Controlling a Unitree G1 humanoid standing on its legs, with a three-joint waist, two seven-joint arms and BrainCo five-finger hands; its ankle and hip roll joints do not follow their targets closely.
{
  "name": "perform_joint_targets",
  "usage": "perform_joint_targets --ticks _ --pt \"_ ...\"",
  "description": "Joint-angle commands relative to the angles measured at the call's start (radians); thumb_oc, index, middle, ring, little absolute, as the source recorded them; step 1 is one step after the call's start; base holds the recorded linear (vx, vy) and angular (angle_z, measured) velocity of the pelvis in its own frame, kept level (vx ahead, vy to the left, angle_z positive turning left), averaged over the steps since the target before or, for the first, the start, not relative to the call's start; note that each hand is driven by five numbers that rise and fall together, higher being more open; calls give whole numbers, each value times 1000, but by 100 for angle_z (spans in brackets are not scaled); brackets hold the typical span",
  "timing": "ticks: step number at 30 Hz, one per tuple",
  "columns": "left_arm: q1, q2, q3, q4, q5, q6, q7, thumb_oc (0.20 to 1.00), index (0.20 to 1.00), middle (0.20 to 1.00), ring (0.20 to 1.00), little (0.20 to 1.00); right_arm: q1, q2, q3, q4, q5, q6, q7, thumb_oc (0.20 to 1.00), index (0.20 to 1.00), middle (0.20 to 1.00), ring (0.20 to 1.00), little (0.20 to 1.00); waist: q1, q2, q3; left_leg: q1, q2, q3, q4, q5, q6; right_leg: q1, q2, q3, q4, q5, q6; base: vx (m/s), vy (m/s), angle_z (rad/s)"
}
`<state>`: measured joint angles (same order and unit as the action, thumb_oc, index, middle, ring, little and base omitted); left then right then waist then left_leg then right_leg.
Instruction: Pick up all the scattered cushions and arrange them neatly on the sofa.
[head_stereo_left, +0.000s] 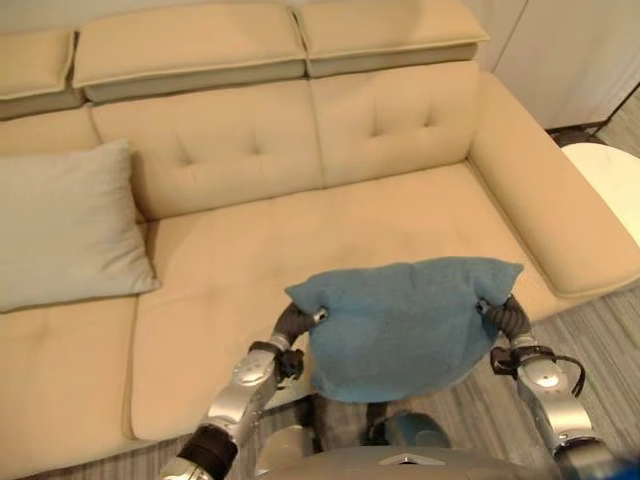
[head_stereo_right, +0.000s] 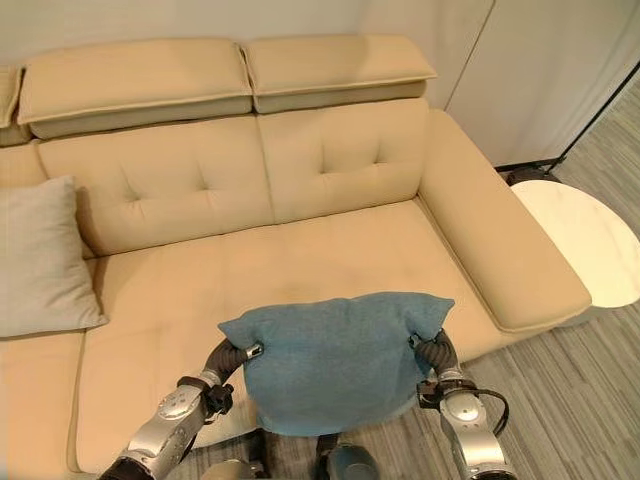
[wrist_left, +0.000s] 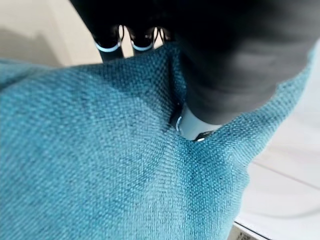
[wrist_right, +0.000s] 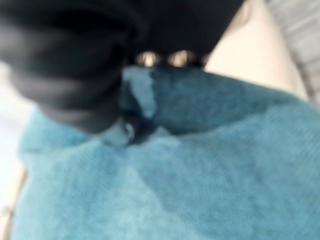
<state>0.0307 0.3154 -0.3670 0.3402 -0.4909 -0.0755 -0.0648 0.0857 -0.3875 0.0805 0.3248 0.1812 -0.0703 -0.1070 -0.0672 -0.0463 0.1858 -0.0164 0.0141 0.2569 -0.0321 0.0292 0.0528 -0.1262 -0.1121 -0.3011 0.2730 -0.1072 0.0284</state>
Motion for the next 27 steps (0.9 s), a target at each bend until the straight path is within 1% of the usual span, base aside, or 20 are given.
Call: perform_joint_targets --ticks 1,2,3,4,5,6,8,11,12,13,16,17,20,26,27 --pt "-17 31 77 -153 -44 -88 -5 200 200 200 200 200 -45 13 -37 -85 14 -73 -6 200 200 200 200 200 11 -34 -12 -10 6 -59 134 -209 20 -15 2 95 140 3 83 -33 122 26" --pt "-12 34 122 -160 -48 -111 9 200 200 200 200 200 -50 24 -52 -88 17 -81 -14 200 200 200 200 200 22 -16 -7 -16 3 -97 137 -213 24 -6 31 185 20 -29 56 -28 115 16" --pt "-12 34 122 -160 -48 -111 9 200 200 200 200 200 -50 24 -52 -88 17 -81 -14 200 200 200 200 200 23 -16 -7 -16 4 -97 137 -213 24 -7 31 185 20 -29 56 -2 4 24" --pt "-15 38 151 -158 -44 -122 28 200 200 200 200 200 -58 26 -60 -89 20 -89 -20 200 200 200 200 200 40 -11 -13 -30 7 -108 139 -208 16 0 28 206 -135 -14 39 34 -97 17" --pt "-18 41 155 -164 -50 -128 25 200 200 200 200 200 -51 20 -69 -98 17 -87 -20 200 200 200 200 200 43 -17 -18 -36 1 -127 153 -211 11 27 22 222 -200 -4 39 61 -156 21" --pt "-17 41 164 -163 -40 -134 30 200 200 200 200 200 -49 22 -74 -99 20 -94 -23 200 200 200 200 200 38 -21 -17 -34 4 -131 156 -211 5 34 25 222 -206 17 49 105 -177 49" --pt "-16 33 192 -154 -43 -145 44 200 200 200 200 200 -53 15 -75 -99 15 -97 -26 200 200 200 200 200 48 -31 -23 -45 11 -144 176 -209 -7 48 23 184 -219 26 51 100 -231 67" --pt "-3 20 220 -156 -39 -153 47 200 200 200 200 200 -49 7 -96 -120 16 -104 -16 200 200 200 200 200 44 -34 -45 -44 23 -167 151 -190 -31 84 32 150 -261 24 40 106 -187 54" --pt "-2 20 220 -157 -39 -153 47 200 200 200 200 200 -48 7 -96 -120 16 -104 -16 200 200 200 200 200 42 -33 -45 -43 23 -169 148 -188 -32 86 32 147 -264 24 39 129 -131 50" --pt "10 14 239 -165 -38 -155 47 200 200 200 200 200 -40 3 -111 -134 21 -106 -14 200 200 200 200 200 37 -28 -57 -34 28 -178 120 -172 -44 108 33 118 -289 24 34 82 -73 34" --pt "16 12 251 -169 -37 -155 49 200 200 200 200 200 -37 2 -117 -141 21 -107 -14 200 200 200 200 200 35 -25 -63 -25 29 -183 102 -165 -48 119 34 107 -299 23 31 105 -49 31" --pt "30 10 276 -178 -13 -158 69 200 200 200 200 200 -35 4 -125 -176 11 -110 -18 200 200 200 200 200 37 -18 -71 -4 29 -190 69 -155 -54 144 35 86 -315 19 26 141 -14 33" --pt "32 8 291 -181 16 -157 92 200 200 200 200 200 -40 9 -134 -204 -2 -112 -27 200 200 200 200 200 39 -12 -74 14 23 -197 41 -148 -56 162 35 75 -330 19 26 98 10 17" --pt "1 24 312 -207 55 -167 134 200 200 200 200 200 -97 -7 -138 -248 -22 -115 -56 200 200 200 200 200 47 -5 -79 31 15 -200 -3 -139 -53 172 31 67 -358 30 31 75 45 5" --pt "-19 33 317 -211 63 -173 149 200 200 200 200 200 -122 -24 -139 -263 -27 -113 -64 200 200 200 200 200 48 -3 -78 29 14 -199 -10 -135 -53 168 30 67 -360 31 32 31 35 1"
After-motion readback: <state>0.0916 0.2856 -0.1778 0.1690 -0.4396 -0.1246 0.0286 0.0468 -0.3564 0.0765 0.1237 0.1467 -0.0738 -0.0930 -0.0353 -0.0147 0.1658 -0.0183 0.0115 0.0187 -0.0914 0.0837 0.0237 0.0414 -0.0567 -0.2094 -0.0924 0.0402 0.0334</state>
